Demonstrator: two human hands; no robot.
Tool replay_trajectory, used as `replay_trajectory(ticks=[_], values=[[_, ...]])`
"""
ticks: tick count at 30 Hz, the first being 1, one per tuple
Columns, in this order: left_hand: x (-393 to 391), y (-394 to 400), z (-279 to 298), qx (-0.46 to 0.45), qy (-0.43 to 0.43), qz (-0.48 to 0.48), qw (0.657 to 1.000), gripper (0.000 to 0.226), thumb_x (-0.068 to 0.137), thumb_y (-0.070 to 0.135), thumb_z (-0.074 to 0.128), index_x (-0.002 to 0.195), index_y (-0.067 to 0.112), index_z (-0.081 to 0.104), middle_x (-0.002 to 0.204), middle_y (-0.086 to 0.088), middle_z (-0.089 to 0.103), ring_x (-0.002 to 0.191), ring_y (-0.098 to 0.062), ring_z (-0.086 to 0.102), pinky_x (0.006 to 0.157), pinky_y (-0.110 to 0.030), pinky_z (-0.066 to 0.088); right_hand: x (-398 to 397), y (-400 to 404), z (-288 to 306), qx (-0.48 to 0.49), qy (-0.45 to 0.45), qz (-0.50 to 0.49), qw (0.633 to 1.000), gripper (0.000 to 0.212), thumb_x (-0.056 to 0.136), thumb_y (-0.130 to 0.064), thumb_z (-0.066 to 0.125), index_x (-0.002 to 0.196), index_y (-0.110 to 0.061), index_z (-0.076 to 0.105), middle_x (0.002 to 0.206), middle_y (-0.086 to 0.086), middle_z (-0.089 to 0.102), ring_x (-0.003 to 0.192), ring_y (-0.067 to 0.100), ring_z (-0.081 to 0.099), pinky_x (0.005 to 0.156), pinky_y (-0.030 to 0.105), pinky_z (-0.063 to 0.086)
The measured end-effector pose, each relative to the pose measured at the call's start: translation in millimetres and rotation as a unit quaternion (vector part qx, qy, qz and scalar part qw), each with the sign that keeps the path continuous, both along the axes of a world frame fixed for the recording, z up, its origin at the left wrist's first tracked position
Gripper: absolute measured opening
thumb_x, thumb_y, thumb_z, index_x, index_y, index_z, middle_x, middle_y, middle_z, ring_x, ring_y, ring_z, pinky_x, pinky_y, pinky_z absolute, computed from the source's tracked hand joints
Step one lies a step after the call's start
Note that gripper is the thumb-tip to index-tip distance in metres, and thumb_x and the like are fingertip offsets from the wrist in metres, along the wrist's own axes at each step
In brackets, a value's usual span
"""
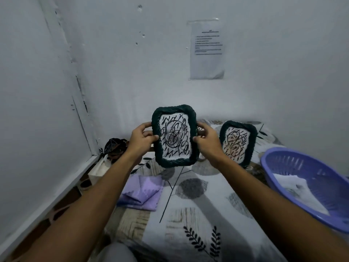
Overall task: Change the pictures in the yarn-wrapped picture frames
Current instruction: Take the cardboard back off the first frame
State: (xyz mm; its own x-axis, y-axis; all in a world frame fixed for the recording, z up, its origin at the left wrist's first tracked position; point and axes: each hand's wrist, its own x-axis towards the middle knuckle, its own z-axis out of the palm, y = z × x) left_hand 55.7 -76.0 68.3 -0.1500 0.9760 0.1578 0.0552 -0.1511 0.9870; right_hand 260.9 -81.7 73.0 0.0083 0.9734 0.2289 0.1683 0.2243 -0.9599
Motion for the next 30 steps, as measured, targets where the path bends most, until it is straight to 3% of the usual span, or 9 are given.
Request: replay_trajectory(ticks=[3, 7, 12, 15, 17, 20, 25, 30], values=[[23.0, -15.7, -6.1, -0.015, -0.008, -0.031, 0.999, 0.043, 0.09, -0.01, 0.055, 0.126, 0.014, 0.051, 0.093, -0.01, 0.066, 0.083, -0.022, 0.065, 0.054, -0.028, 0.056, 31.2, -21.1, -4.9, -0.033, 0.019, -0.007, 0.999, 0.049, 0.087, 0.015, 0.051, 0.128, -0.011, 0.05, 0.091, 0.005, 0.059, 0.082, 0.015, 0.061, 0.058, 0.019, 0.052], [44.2, -25.5, -20.3, -0.05, -0.01, -0.053, 0.997, 0.043, 0.089, -0.012, 0.053, 0.127, 0.01, 0.052, 0.091, -0.01, 0.065, 0.078, -0.021, 0.064, 0.05, -0.028, 0.054, 59.3, -38.4, -15.0, -0.125, 0.079, 0.001, 0.989, 0.043, 0.085, 0.017, 0.053, 0.124, 0.0, 0.054, 0.093, 0.011, 0.061, 0.084, 0.022, 0.063, 0.062, 0.026, 0.053], [58.6, -29.4, -33.1, -0.099, 0.015, -0.053, 0.994, 0.045, 0.089, -0.008, 0.056, 0.13, 0.01, 0.053, 0.094, -0.01, 0.067, 0.086, -0.025, 0.064, 0.076, -0.038, 0.055, 77.3, -52.7, -20.1, -0.186, 0.119, 0.04, 0.974, 0.03, 0.086, 0.013, 0.052, 0.112, -0.002, 0.058, 0.103, 0.015, 0.062, 0.088, 0.025, 0.062, 0.071, 0.032, 0.051], [69.5, -32.6, -30.5, -0.051, 0.097, 0.038, 0.993, 0.045, 0.086, 0.003, 0.066, 0.128, 0.01, 0.053, 0.111, -0.009, 0.061, 0.097, -0.023, 0.06, 0.083, -0.033, 0.051, 74.9, -55.6, -18.5, -0.154, 0.118, 0.031, 0.981, 0.031, 0.085, 0.013, 0.055, 0.113, 0.001, 0.057, 0.099, 0.015, 0.061, 0.087, 0.025, 0.062, 0.07, 0.033, 0.053], [81.4, -38.7, -22.1, 0.008, 0.106, 0.05, 0.993, 0.036, 0.086, 0.007, 0.067, 0.121, 0.01, 0.057, 0.104, -0.006, 0.061, 0.086, -0.016, 0.06, 0.073, -0.026, 0.051, 68.4, -58.2, -16.0, -0.107, 0.09, 0.024, 0.99, 0.025, 0.084, 0.014, 0.055, 0.105, 0.001, 0.059, 0.093, 0.013, 0.063, 0.086, 0.026, 0.063, 0.066, 0.031, 0.055], [102.6, -44.7, -9.6, 0.024, 0.032, -0.028, 0.999, 0.023, 0.089, 0.014, 0.065, 0.11, 0.008, 0.062, 0.096, -0.009, 0.065, 0.081, -0.019, 0.064, 0.071, -0.034, 0.057, 53.4, -62.1, -15.7, -0.023, -0.001, 0.012, 1.0, 0.023, 0.084, 0.011, 0.059, 0.097, -0.007, 0.063, 0.094, 0.012, 0.067, 0.091, 0.025, 0.067, 0.074, 0.037, 0.059], [121.1, -45.8, -1.7, -0.03, -0.063, -0.01, 0.998, 0.028, 0.083, 0.019, 0.074, 0.102, 0.002, 0.062, 0.094, -0.016, 0.069, 0.078, -0.028, 0.07, 0.061, -0.038, 0.06, 30.7, -68.2, -26.4, 0.109, -0.181, -0.054, 0.976, 0.031, 0.083, 0.003, 0.064, 0.111, -0.01, 0.066, 0.1, 0.002, 0.069, 0.089, 0.015, 0.065, 0.077, 0.029, 0.056], [118.2, -49.3, -5.5, -0.042, -0.09, 0.019, 0.995, 0.015, 0.083, 0.006, 0.071, 0.093, -0.003, 0.063, 0.089, -0.02, 0.069, 0.069, -0.027, 0.071, 0.049, -0.03, 0.055, 24.8, -70.9, -30.7, 0.14, -0.286, -0.044, 0.947, 0.036, 0.086, -0.011, 0.066, 0.122, -0.015, 0.062, 0.109, 0.005, 0.069, 0.095, 0.018, 0.065, 0.084, 0.041, 0.056]])
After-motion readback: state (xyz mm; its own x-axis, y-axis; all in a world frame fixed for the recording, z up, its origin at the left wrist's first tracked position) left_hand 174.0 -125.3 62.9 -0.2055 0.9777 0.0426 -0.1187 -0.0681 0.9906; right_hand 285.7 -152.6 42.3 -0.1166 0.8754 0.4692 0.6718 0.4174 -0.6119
